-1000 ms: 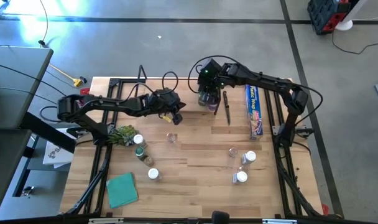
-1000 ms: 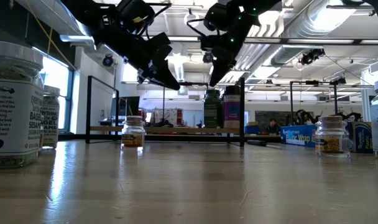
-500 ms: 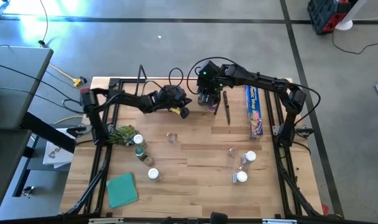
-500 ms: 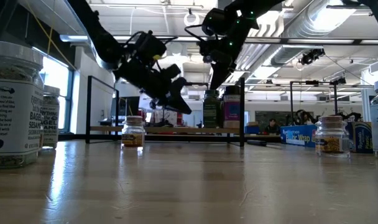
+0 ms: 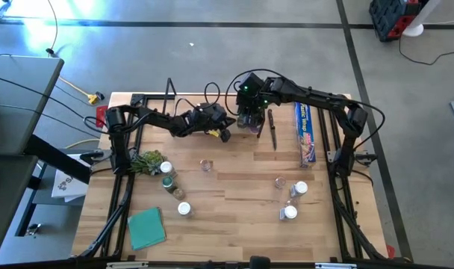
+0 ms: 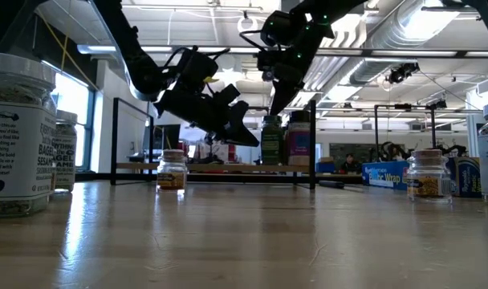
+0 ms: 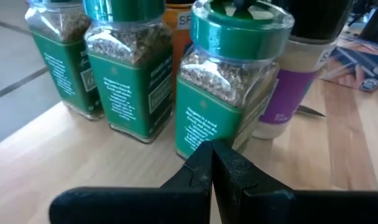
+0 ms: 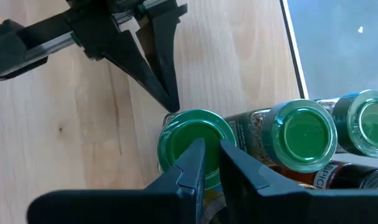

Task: Shelf spices
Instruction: Put the green seasoning bottle on the shelf aligned with the other green seasoning bottles

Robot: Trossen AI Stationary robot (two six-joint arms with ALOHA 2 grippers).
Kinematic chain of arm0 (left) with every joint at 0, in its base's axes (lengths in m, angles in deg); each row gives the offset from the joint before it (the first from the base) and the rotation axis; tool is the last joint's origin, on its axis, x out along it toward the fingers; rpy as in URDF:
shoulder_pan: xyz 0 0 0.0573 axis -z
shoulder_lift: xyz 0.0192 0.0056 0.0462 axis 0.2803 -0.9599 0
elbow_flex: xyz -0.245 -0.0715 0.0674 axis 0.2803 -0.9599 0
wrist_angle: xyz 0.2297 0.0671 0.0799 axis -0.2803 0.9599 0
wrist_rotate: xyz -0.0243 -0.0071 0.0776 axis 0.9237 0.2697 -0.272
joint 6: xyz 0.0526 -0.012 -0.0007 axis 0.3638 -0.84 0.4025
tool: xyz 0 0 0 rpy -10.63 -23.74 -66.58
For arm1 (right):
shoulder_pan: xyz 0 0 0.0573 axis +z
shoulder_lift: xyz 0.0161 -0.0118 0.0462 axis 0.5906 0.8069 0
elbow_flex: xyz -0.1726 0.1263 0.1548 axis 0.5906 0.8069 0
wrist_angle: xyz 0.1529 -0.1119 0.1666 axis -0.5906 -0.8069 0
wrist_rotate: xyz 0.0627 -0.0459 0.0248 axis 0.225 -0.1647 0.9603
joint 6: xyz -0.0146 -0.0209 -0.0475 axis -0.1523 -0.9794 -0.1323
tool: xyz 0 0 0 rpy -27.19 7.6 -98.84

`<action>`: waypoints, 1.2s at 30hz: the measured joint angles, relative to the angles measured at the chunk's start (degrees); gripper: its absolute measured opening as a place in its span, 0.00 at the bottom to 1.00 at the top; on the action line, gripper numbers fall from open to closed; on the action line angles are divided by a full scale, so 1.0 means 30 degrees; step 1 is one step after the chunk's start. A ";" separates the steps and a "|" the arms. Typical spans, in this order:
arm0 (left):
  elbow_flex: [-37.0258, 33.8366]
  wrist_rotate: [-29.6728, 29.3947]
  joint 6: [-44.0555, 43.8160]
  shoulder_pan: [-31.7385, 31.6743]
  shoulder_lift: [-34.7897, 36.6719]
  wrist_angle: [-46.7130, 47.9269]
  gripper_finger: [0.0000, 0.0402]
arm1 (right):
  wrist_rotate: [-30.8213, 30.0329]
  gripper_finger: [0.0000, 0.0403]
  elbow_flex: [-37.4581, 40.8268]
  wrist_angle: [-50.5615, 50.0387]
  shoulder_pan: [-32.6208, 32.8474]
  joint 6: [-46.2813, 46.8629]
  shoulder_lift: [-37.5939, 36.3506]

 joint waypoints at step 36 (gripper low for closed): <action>0.0015 -0.1081 -0.0832 0.0484 0.0510 -0.0267 0.00 | -0.0004 0.10 0.0000 0.0022 0.0007 -0.1112 0.0007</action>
